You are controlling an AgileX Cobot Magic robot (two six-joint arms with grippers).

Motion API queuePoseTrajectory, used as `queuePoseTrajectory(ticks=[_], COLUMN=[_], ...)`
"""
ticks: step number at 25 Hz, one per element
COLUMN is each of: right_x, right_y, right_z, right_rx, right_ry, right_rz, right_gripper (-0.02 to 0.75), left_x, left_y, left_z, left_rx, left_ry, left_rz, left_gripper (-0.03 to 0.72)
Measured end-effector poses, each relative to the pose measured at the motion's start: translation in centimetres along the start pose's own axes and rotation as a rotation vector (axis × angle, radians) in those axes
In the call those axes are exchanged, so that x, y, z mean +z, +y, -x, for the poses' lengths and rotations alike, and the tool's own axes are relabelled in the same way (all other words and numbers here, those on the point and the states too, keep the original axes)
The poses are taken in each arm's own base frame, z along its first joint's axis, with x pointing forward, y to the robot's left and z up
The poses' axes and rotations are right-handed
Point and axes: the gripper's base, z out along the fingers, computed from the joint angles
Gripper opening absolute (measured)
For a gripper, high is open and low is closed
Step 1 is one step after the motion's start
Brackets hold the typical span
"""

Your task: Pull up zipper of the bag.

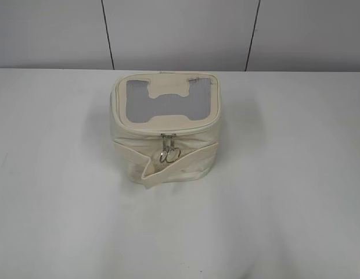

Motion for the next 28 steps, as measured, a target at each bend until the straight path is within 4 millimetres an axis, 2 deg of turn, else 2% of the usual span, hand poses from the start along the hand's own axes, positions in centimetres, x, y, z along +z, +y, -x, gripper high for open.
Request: queuePoseTrajectory(ticks=[4,11,28], right_x=[-0.09,-0.48,-0.47], right_y=[0.03,0.21,0.23], right_z=[-0.05,-0.23,-0.22], right_rx=[0.016,0.108,0.112], right_ry=[-0.009,-0.057,-0.057], right_rz=[-0.027,-0.203,-0.205], right_gripper=[0.494,0.485,0.482], left_x=[0.0,-0.28,-0.29], left_y=[-0.02,-0.25,-0.24], left_z=[0.0,-0.17,-0.18], left_rx=[-0.015,-0.099,-0.094], left_ry=[-0.001,-0.031,-0.031], left_rz=[0.032,0.218,0.207], left_gripper=[0.341,0.341,0.321])
